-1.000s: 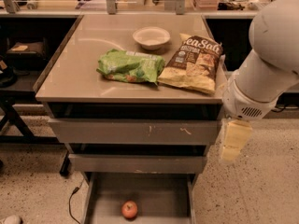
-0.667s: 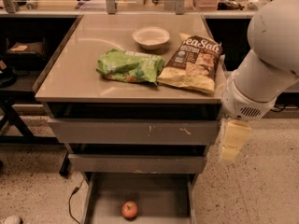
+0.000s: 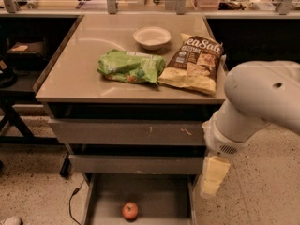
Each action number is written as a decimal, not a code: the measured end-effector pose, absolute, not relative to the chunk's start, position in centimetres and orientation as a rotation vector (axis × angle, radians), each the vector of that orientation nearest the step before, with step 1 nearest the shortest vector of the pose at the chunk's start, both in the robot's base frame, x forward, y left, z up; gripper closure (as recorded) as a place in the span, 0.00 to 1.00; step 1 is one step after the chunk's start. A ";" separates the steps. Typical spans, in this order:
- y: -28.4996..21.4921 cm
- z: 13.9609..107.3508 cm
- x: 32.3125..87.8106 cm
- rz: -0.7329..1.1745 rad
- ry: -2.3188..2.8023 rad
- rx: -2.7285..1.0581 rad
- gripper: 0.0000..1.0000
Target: Pick apple from bottom drawer and place on counter
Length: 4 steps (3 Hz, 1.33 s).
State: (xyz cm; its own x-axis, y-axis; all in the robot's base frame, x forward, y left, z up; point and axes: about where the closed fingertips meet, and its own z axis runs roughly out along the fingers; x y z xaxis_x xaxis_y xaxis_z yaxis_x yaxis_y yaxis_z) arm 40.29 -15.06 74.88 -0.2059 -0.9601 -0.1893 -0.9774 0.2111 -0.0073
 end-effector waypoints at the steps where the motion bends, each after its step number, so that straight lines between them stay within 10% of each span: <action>1: -13.5 68.3 39.4 0.270 2.383 -1.847 0.00; 4: -12.8 60.7 37.2 0.417 2.415 -1.793 0.00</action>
Offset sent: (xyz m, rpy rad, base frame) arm -0.0075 0.0142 -0.0556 0.0234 0.0642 -0.0240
